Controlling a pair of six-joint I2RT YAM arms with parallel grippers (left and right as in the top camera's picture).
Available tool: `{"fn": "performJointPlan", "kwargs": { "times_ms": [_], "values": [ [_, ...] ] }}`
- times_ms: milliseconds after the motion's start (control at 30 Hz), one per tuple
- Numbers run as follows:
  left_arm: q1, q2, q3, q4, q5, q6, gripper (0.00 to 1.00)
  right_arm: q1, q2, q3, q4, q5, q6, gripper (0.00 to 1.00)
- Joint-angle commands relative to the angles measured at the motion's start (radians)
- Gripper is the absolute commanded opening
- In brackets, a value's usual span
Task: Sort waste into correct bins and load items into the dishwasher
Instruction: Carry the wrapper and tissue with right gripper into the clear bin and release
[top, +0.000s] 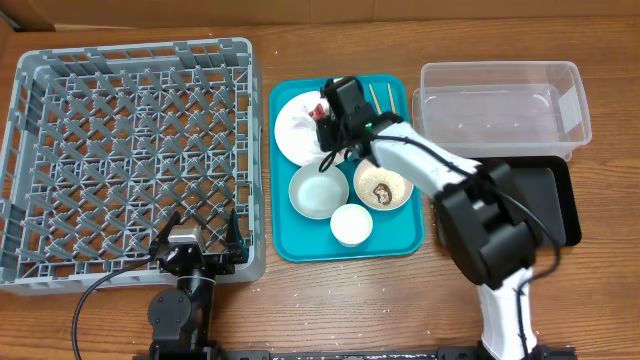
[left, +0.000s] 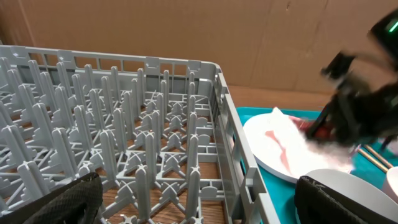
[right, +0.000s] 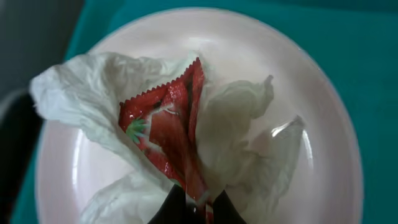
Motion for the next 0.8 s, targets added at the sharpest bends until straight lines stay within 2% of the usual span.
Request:
{"fn": "performJointPlan", "kwargs": {
  "times_ms": [0,100,133,167,333,500,533,567,600,633,767],
  "values": [
    [-0.006,-0.009,-0.007,0.004,0.000,0.018,1.00,-0.067,-0.259,0.079,-0.037,0.004,0.015,0.04],
    [-0.006,-0.009,-0.007,0.004,0.000,0.018,1.00,-0.180,-0.411,0.079,-0.132,0.011,0.053,0.04],
    [-0.006,-0.009,-0.007,0.004,0.000,0.018,1.00,-0.295,-0.475,0.079,-0.203,0.028,0.104,0.04],
    [-0.006,-0.009,-0.007,0.004,0.000,0.018,1.00,-0.350,-0.482,0.079,-0.233,0.049,0.132,0.04],
    [-0.006,-0.009,-0.007,0.004,0.000,0.018,1.00,-0.526,-0.412,0.077,-0.339,0.113,0.274,0.04],
    [-0.006,-0.009,-0.007,0.004,0.000,0.018,1.00,-0.564,-0.280,0.077,-0.384,0.113,0.280,0.04],
    [-0.006,-0.009,-0.007,0.004,0.000,0.018,1.00,-0.564,-0.266,0.077,-0.380,0.112,0.280,0.26],
    [-0.006,-0.009,-0.007,0.004,0.000,0.018,1.00,-0.564,-0.263,0.077,-0.373,0.108,0.280,0.53],
    [-0.006,-0.009,-0.007,0.004,0.000,0.018,1.00,-0.564,-0.263,0.077,-0.371,0.108,0.280,0.60],
    [-0.006,-0.009,-0.007,0.004,0.000,0.018,1.00,-0.564,-0.271,0.078,-0.370,0.108,0.280,0.73],
    [-0.006,-0.008,-0.007,0.004,0.000,0.018,1.00,-0.564,-0.322,0.079,-0.393,0.070,0.275,0.80]
  ]
}}
